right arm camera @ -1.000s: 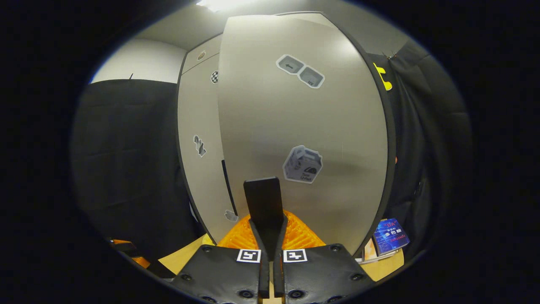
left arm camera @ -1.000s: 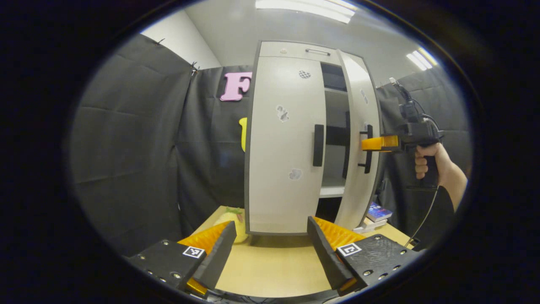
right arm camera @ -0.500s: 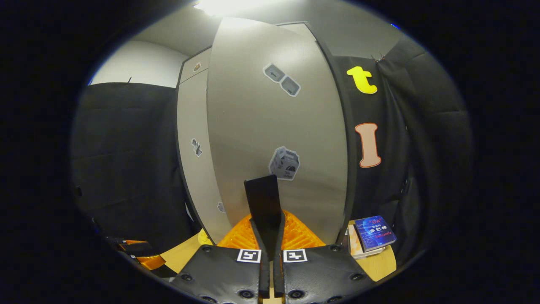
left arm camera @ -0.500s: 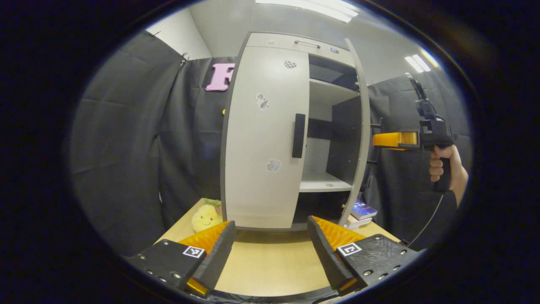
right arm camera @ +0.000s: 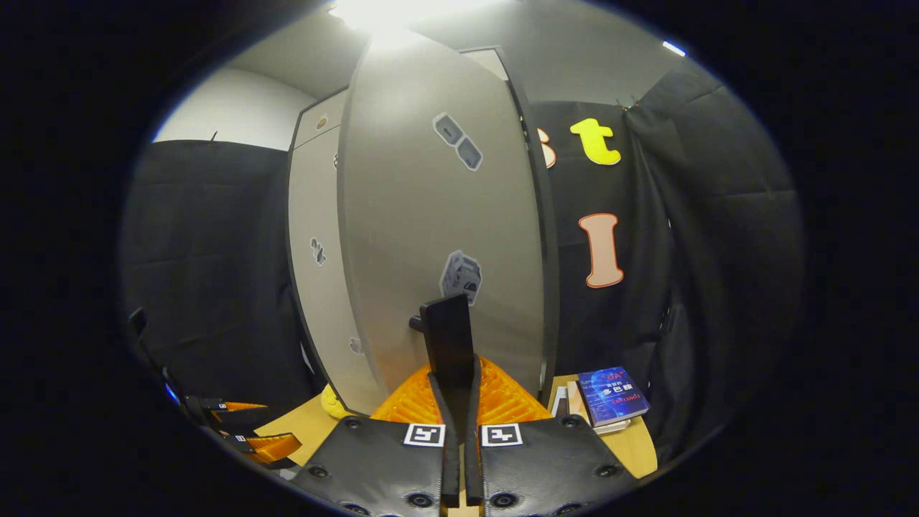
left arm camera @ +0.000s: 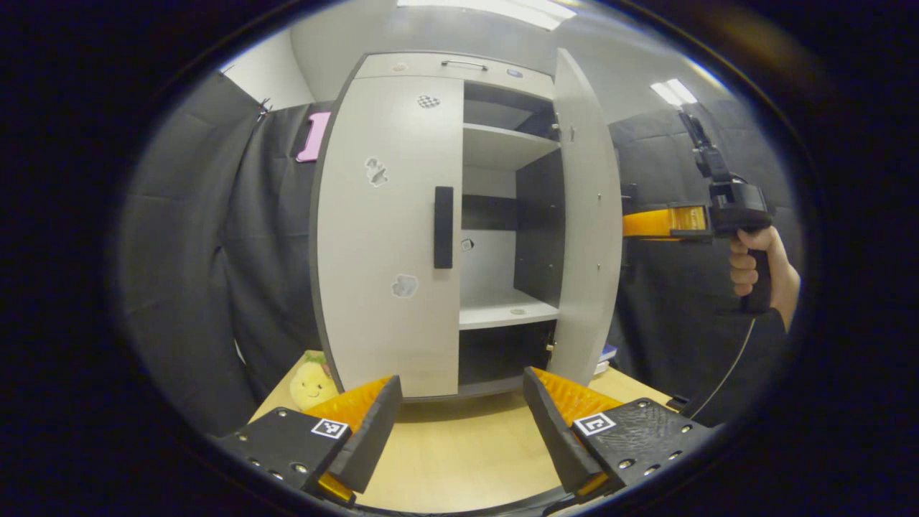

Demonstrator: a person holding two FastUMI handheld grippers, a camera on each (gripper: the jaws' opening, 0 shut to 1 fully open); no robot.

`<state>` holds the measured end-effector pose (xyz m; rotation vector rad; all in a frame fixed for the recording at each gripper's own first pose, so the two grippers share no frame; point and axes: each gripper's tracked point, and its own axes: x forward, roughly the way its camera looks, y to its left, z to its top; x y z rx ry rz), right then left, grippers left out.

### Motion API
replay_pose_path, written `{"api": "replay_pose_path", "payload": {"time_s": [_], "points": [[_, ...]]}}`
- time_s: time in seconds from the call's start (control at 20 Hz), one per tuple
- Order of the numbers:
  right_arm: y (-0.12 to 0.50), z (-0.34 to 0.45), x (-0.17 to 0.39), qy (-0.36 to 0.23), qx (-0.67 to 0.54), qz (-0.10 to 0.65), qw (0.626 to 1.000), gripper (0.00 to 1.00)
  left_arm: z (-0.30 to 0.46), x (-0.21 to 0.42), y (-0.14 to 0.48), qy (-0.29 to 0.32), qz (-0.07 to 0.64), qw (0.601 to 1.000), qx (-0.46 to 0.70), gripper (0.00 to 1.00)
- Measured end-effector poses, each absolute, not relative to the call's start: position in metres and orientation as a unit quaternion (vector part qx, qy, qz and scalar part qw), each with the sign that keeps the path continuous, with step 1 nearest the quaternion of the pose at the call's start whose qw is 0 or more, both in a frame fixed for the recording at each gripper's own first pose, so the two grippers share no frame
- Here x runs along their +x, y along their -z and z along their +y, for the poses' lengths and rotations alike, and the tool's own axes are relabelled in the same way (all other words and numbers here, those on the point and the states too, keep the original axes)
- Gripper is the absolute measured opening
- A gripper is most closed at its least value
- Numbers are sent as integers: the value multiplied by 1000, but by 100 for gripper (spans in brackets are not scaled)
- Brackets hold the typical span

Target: Open the right door of the double-door shoe cabinet with the right hand, and open the left door with the left hand.

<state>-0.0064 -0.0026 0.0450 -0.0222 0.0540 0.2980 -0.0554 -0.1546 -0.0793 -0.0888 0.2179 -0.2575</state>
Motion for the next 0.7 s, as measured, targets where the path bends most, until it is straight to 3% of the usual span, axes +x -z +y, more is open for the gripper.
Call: {"api": "replay_pose_path", "payload": {"time_s": [0.2, 0.35, 0.5, 0.55, 0.7], "points": [[-45, -32, -8, -118, -6, 16, 993, 0, -168, -50, 89, 138, 124, 979, -81, 99], [-50, -60, -7, -95, -15, 11, 995, 4, -169, -49, 90, 139, 127, 977, -96, 98], [-38, -96, -3, -49, -89, 24, 995, 0, -171, -46, 92, 145, 129, 976, -103, 99], [-36, -110, -3, -36, -118, 22, 992, 3, -172, -46, 92, 148, 130, 975, -105, 99], [-34, -104, -9, -73, -58, 23, 995, 3, -183, -38, 92, 158, 132, 973, -108, 99]]}}
